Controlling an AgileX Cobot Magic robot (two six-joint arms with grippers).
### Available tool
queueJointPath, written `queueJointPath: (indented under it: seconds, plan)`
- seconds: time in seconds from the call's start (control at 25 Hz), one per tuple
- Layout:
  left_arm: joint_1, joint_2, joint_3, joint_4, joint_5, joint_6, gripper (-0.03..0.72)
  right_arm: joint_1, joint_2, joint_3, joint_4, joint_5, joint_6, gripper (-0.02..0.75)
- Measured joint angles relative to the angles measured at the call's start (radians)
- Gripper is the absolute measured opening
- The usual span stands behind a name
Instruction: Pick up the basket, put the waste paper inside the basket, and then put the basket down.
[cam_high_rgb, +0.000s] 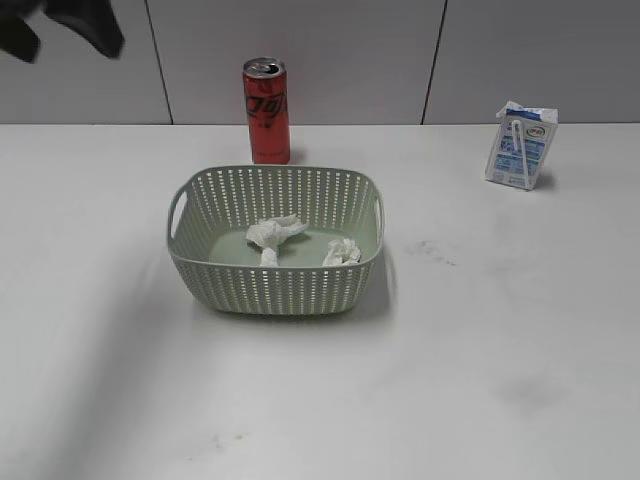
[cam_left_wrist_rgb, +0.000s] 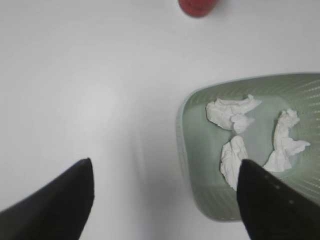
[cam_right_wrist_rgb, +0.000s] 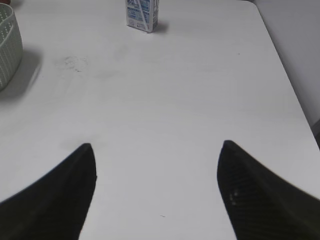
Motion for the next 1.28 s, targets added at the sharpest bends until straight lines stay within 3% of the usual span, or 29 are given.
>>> queueJointPath:
  seconds: [0.16,0.36,0.88,1.12,1.28]
  plan:
    - [0.033,-0.211,0.021,0.052,0.012,0.019,0.682,0.0,0.0,0.0,0.0,0.0,0.001,0.57]
    - [0.035,-0.506,0.15,0.113,0.0,0.023,0.672,0.0,0.0,0.0,-0.001,0.0,0.001,0.57]
    - [0.035,-1.312,0.798,0.1,-0.043,0.023,0.599,0.0,0.0,0.0,-0.001,-0.001,0.002,0.57]
    - [0.035,-1.625,0.998,0.08,-0.063,0.023,0.583,0.0,0.0,0.0,-0.001,-0.001,0.002,0.57]
    - [0.037,-1.666,1.062,0.073,-0.057,0.023,0.58,0.0,0.0,0.001,0.0,-0.002,0.002,0.57]
